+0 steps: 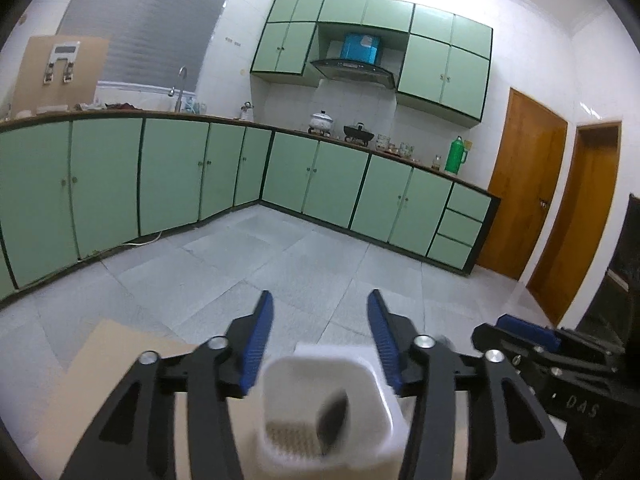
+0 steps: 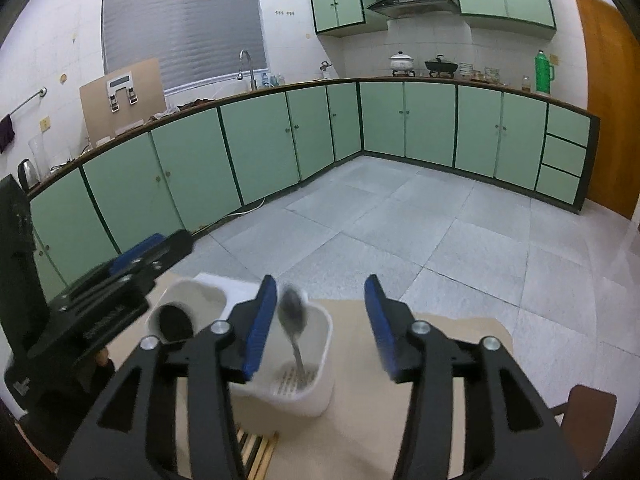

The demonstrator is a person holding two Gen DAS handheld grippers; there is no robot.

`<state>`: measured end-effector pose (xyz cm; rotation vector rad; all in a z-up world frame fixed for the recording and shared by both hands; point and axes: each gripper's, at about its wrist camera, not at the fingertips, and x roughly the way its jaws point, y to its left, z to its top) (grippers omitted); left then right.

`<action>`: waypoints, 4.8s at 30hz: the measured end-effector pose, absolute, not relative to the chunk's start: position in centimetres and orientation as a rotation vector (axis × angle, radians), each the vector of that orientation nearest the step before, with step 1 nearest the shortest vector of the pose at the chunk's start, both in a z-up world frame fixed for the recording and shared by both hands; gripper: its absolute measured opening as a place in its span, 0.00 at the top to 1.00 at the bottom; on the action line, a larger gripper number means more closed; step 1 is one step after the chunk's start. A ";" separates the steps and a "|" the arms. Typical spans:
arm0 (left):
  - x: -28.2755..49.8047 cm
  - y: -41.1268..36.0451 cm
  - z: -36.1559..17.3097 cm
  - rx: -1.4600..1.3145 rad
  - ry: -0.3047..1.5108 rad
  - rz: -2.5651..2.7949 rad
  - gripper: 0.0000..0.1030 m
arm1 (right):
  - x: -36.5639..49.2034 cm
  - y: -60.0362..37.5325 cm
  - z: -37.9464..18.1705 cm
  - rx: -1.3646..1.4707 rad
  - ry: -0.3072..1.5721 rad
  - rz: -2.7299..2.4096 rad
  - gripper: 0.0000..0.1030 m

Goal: Organize utensils
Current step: 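Carry both spoons to the white holder and release them inside with both tools, then withdraw both open tools from the holder back over the chopsticks, then grasp a plain wooden chopstick with the right tool while the left tool grasps a red chopstick, then lift both chopsticks, insert them upright into the white holder and open both tools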

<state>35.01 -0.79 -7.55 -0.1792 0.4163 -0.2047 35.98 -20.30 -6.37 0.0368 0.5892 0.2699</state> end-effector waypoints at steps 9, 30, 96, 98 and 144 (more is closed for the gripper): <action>23.6 0.6 -9.1 -0.099 0.530 -0.156 0.26 | 24.0 -21.4 -9.9 0.063 0.666 0.232 0.28; 10.5 1.7 -18.6 0.053 0.868 -0.074 0.18 | 11.0 -16.5 -19.4 -0.025 0.919 0.227 0.36; 9.3 -3.7 -17.0 0.089 0.813 -0.212 0.94 | 10.0 -18.7 -16.6 -0.004 0.854 0.272 0.94; 8.9 -3.3 -15.5 0.091 0.782 -0.205 0.94 | 9.9 -18.9 -15.2 0.000 0.833 0.270 0.94; 21.9 -2.7 9.7 0.005 0.300 -0.302 0.94 | 27.1 -21.3 13.7 0.001 0.419 0.342 0.94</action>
